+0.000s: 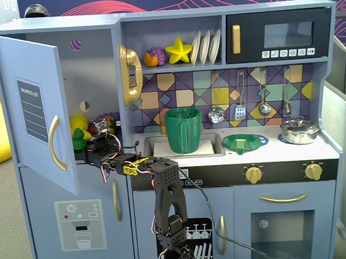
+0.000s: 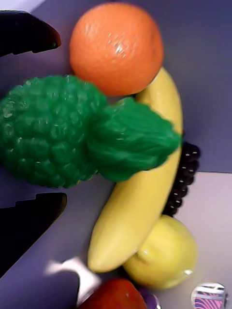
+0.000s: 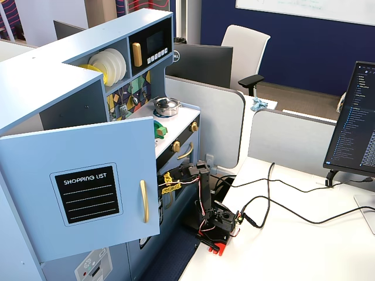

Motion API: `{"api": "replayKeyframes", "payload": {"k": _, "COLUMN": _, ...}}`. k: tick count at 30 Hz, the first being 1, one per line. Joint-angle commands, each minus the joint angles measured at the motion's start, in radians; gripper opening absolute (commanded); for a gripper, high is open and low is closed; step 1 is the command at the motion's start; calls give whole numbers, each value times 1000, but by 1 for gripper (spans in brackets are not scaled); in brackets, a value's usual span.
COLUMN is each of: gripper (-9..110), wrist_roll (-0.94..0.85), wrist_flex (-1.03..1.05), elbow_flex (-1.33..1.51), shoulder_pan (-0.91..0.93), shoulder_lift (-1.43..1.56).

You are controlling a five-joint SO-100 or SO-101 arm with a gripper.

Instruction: Pick up the green pineapple from the left cabinet and place it in the green recipient

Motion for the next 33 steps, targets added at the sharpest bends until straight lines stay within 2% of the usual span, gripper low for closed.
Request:
{"api": "replayKeyframes", "payload": {"k": 1, "gripper": 31, "wrist_roll": 6, "wrist_flex": -35, "elbow_flex": -146, "shoulder_pan": 25, "shoulder_lift": -38}}
{"api": "replayKeyframes", "payload": {"k": 8, "gripper": 28, "wrist_roll": 18, "wrist_flex": -26, "elbow_flex": -259, "shoulder_pan": 37, "shoulder_lift": -146}}
{"api": "replayKeyframes", "payload": {"k": 10, "gripper": 21, "wrist_roll": -5, "wrist_flex": -25, "elbow_flex": -265, "shoulder_pan": 40, "shoulder_lift": -163}}
{"api": "replayKeyframes", "payload": {"k": 13, "gripper": 0, "wrist_roll": -48, "wrist_flex": -9, "elbow_flex": -235, "shoulder_pan": 40, "shoulder_lift": -156}}
{"api": "replayKeyframes", "payload": {"k": 17, "gripper": 0, "wrist_roll": 9, "wrist_flex": -41, "elbow_flex": -206, "shoulder_pan": 40, "shoulder_lift": -137}}
{"api": "replayKeyframes", "payload": {"k": 21, "gripper": 0, "wrist_roll": -141, "wrist_flex": -26, "elbow_flex": -178, "shoulder_pan": 40, "shoulder_lift": -94}}
{"api": "replayKeyframes", "payload": {"k": 27, "gripper": 0, "wrist_roll": -334, "wrist_flex": 69, "elbow_flex": 69, "shoulder_pan": 11, "shoulder_lift": 258}}
{"api": "replayKeyframes", "payload": {"k": 33, "gripper": 0, "wrist_roll": -376, "wrist_flex": 377, "elbow_flex": 370, "shoulder_pan": -23, "shoulder_lift": 792}}
